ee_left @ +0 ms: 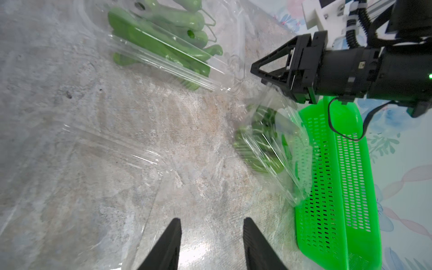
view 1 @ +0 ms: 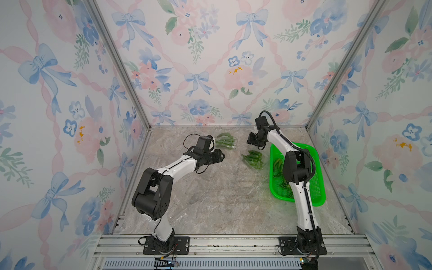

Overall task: Take small green peppers out of containers
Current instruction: Move the packing box to the center of the board.

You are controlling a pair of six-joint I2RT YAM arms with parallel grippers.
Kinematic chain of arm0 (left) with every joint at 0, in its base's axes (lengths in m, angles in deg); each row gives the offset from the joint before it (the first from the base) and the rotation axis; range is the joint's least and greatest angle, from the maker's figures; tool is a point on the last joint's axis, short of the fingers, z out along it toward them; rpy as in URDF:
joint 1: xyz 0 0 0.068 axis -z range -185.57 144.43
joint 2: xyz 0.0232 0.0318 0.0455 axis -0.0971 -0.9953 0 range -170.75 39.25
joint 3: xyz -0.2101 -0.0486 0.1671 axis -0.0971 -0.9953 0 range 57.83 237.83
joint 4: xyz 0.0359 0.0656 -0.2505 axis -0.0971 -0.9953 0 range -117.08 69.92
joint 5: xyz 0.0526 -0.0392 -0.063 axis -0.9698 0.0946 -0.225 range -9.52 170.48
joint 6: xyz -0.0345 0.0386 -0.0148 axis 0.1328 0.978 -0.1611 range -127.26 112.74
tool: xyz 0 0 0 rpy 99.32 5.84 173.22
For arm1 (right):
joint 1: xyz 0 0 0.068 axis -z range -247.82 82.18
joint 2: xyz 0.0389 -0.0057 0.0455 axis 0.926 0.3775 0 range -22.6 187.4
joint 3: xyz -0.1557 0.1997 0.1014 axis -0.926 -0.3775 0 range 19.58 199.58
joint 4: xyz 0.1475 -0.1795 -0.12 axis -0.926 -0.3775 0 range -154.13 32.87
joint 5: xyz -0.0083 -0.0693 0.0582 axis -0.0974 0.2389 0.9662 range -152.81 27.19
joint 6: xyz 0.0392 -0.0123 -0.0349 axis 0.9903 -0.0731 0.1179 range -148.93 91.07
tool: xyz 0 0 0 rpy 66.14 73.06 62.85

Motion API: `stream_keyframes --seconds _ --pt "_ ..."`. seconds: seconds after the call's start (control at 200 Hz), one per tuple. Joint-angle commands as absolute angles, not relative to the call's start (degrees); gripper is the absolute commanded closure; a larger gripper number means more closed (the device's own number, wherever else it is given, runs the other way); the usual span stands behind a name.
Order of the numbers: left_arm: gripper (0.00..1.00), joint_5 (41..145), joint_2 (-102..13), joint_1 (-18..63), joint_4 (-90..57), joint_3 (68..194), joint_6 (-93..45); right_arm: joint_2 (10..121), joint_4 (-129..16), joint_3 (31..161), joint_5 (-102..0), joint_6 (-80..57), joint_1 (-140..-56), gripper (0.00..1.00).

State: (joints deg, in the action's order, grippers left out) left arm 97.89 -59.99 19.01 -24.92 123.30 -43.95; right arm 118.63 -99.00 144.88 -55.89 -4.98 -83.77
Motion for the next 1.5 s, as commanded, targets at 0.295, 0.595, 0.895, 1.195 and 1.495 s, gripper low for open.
stream_keyframes --seconds 0.295,0.595,0.895,1.195,1.495 --pt "0.54 95.9 -54.4 20.3 -25.5 117.8 -44.9 99.3 -92.8 122.2 -58.9 -2.1 -89.0 0.46" --pt "0.53 95.7 -50.7 23.2 -23.7 112.6 -46.6 90.9 -92.5 110.3 -60.5 -1.4 -90.9 0.44" --pt "0.55 94.0 -47.4 31.4 -22.1 107.8 -50.2 91.0 -95.7 111.9 -59.5 -3.7 -90.5 0.43" --pt "0.57 93.7 -48.6 34.0 -13.6 101.7 -55.7 84.8 -95.0 104.0 -58.5 -1.7 -92.3 0.43" --pt "0.57 92.2 -49.0 34.0 -12.0 99.5 -55.6 76.5 -92.2 94.5 -57.2 3.5 -97.2 0.42"
